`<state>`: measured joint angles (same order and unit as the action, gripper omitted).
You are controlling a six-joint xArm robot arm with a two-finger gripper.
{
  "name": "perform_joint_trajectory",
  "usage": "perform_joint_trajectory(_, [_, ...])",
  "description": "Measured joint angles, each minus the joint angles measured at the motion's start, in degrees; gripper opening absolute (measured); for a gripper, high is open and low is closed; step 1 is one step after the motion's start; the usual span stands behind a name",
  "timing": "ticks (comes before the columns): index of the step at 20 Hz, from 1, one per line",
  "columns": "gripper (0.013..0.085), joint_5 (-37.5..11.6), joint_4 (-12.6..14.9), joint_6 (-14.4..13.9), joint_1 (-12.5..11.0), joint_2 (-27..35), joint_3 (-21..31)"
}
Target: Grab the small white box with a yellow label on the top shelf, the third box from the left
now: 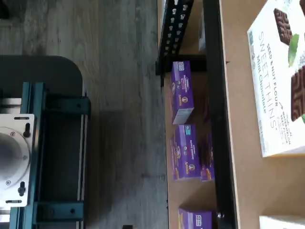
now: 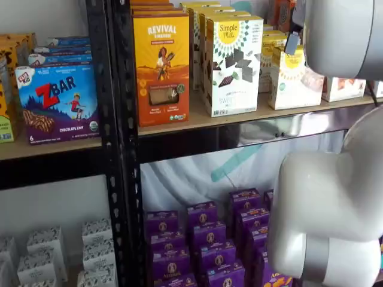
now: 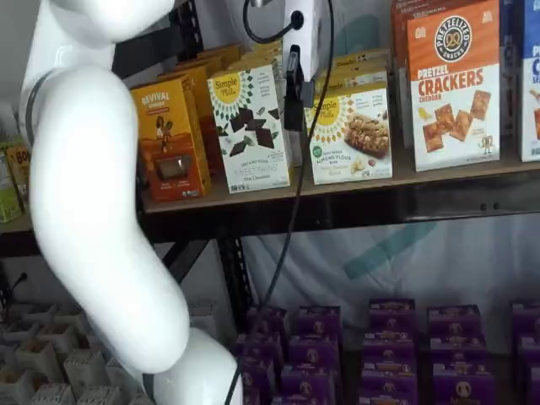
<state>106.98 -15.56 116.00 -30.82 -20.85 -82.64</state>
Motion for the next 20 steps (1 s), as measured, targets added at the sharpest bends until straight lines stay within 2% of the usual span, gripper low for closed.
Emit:
perform_joint_trajectory(1, [0.085, 0.1, 0.3, 0.0, 0.1, 0.0, -0.1])
perform_joint_trajectory(2, [0.085, 1.1, 3.4, -0.5, 1.7, 0.5, -0.9])
perform_joint_trajectory(3, [0.085, 1.5, 4.5, -0.7, 2.3, 0.7, -1.2])
perform_joint_trajectory(6, [0.085, 1.5, 4.7, -0.9, 2.3, 0.5, -1.1])
perform_joint_trajectory(9, [0.085, 0.3, 2.2, -0.6, 1.3, -0.1, -0.4])
perform_joint_trajectory(11, [0.085, -1.9, -1.5, -0.3, -0.3, -1.0, 0.9])
perform_joint_trajectory(13, [0.085, -7.6, -7.3, 0.2, -2.1, -3.1, 4.0])
perform_joint_trajectory(17, [0.085, -13.7, -7.4, 0.7, -1.4, -4.0, 6.3])
perform_joint_trajectory(20, [0.085, -16.1, -6.5, 0.8, -0.6, -1.4, 5.0])
